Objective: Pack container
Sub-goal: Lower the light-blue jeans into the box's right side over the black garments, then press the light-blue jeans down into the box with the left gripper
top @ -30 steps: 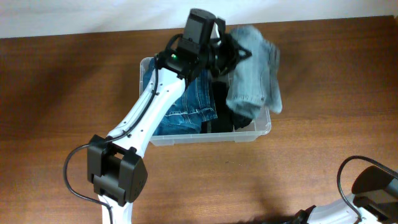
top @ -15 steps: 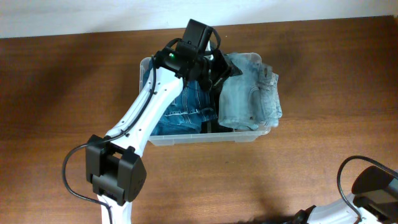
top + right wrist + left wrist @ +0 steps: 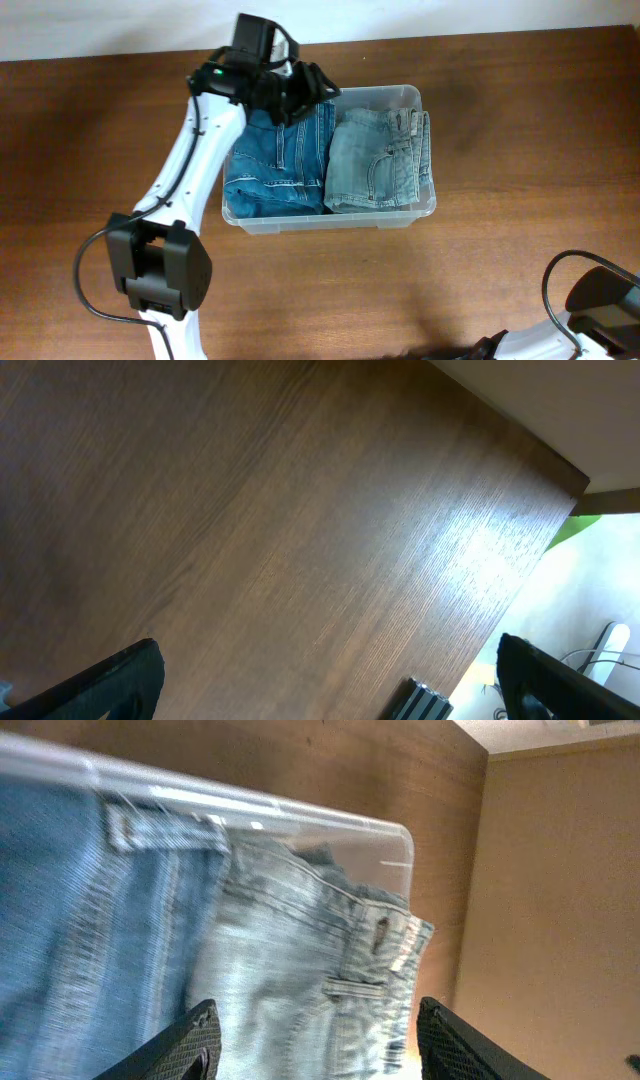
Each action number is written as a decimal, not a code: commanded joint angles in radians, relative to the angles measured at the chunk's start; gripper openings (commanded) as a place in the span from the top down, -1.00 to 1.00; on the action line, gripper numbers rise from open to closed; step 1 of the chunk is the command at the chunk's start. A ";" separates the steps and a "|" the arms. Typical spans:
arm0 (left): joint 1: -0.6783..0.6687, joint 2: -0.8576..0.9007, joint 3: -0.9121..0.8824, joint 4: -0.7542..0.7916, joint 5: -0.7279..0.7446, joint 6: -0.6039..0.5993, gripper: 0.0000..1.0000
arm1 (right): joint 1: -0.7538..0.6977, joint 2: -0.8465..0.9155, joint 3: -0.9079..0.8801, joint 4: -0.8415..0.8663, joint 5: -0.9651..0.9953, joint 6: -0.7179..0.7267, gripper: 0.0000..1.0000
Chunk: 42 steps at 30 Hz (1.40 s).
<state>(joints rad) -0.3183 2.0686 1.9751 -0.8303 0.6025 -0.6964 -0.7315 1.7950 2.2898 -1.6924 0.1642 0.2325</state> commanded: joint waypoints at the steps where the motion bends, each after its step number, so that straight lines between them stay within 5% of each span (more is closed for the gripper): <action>1: 0.007 -0.021 0.024 0.010 0.002 0.185 -0.22 | -0.002 -0.018 -0.003 -0.006 0.016 0.000 -0.97; 8: -0.032 -0.021 0.024 0.009 -0.082 0.443 0.40 | -0.002 -0.018 -0.003 -0.006 0.016 0.000 -0.97; 12: -0.074 -0.021 0.024 -0.038 -0.090 0.645 0.48 | -0.002 -0.018 -0.003 -0.006 0.016 0.000 -0.97; 23: -0.204 -0.011 0.023 -0.099 -0.289 0.925 0.74 | -0.002 -0.018 -0.003 -0.006 0.016 0.000 -0.97; 42: -0.291 0.283 0.023 -0.068 -0.357 0.998 0.83 | -0.002 -0.018 -0.003 -0.006 0.016 0.000 -0.97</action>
<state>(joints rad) -0.5968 2.2837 1.9938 -0.8894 0.2600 0.2745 -0.7319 1.7950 2.2898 -1.6928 0.1646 0.2321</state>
